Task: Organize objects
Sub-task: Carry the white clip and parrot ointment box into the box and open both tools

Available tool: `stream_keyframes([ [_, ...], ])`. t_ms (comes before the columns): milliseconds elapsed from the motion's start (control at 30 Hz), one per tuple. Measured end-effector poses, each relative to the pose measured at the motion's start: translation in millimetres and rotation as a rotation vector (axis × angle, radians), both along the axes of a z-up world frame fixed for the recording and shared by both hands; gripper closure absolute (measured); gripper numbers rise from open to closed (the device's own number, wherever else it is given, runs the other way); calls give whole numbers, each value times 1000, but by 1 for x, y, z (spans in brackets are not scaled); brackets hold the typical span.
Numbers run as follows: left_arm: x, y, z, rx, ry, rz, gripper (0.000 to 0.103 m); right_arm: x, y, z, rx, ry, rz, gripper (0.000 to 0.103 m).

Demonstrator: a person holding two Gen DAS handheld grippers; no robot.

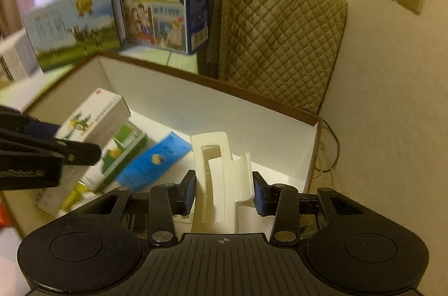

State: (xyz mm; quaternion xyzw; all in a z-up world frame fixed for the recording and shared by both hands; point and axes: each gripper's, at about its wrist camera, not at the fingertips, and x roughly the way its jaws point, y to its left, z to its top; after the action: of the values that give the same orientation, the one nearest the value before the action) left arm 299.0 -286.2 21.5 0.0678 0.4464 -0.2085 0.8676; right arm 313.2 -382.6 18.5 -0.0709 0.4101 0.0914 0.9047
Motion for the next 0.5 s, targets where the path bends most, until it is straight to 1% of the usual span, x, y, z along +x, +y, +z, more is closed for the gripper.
stream_keyframes([
  [167, 5, -7, -9, 17, 6, -13, 70, 13, 0, -15, -43, 5, -2, 65],
  [333, 6, -12, -13, 10, 19, -20, 70, 15, -4, -17, -41, -3, -13, 65],
  [400, 6, -15, -13, 9, 19, -25, 70, 15, -6, -15, -35, -6, -13, 63],
  [467, 5, -18, -13, 10, 17, -29, 70, 15, -7, -13, -29, -8, -9, 58],
  [500, 5, -19, -13, 12, 16, -31, 70, 14, -7, -11, -31, -15, -12, 57],
])
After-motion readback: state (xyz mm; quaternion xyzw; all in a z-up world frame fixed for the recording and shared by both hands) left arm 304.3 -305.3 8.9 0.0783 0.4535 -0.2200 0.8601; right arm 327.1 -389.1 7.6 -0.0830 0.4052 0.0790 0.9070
